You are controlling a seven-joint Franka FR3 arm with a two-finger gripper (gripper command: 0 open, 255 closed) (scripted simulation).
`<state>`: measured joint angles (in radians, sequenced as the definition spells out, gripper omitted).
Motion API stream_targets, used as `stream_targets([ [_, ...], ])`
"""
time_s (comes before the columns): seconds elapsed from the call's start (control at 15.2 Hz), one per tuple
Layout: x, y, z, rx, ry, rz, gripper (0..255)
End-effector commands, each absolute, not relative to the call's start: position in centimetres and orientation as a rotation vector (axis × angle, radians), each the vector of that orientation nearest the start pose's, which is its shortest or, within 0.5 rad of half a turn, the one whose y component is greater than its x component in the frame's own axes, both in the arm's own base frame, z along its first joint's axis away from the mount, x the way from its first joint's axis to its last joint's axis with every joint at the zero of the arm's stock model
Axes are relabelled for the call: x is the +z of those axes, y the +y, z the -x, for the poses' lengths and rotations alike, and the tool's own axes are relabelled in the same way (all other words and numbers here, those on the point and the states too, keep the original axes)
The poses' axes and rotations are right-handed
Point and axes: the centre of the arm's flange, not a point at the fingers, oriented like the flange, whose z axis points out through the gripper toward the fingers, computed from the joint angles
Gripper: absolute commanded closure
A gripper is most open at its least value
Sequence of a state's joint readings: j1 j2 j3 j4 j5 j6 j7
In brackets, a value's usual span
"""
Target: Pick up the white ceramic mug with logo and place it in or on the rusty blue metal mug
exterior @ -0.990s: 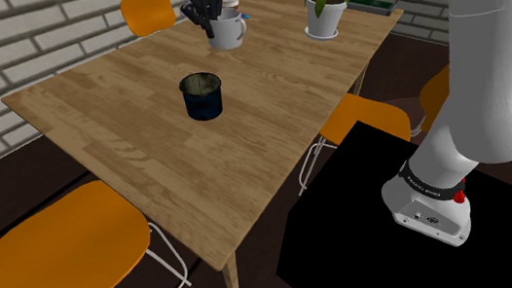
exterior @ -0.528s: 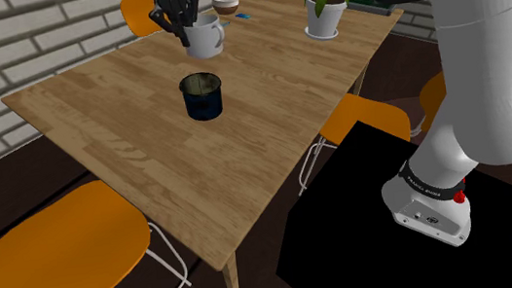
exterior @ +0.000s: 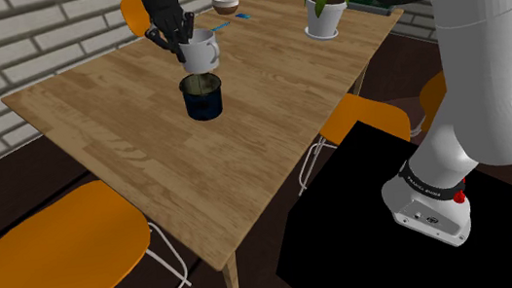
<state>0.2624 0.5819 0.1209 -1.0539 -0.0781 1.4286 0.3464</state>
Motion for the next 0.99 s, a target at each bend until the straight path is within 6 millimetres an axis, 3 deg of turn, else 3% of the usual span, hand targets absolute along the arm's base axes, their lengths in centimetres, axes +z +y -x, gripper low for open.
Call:
stream_targets([
  [0.0,47.7,22.8,-65.7,0.3,-0.033,3.209,255],
  [0.46,43.6,22.8,-65.7,0.3,-0.033,3.209,255],
  [0.92,43.6,22.8,-65.7,0.3,-0.033,3.209,255],
])
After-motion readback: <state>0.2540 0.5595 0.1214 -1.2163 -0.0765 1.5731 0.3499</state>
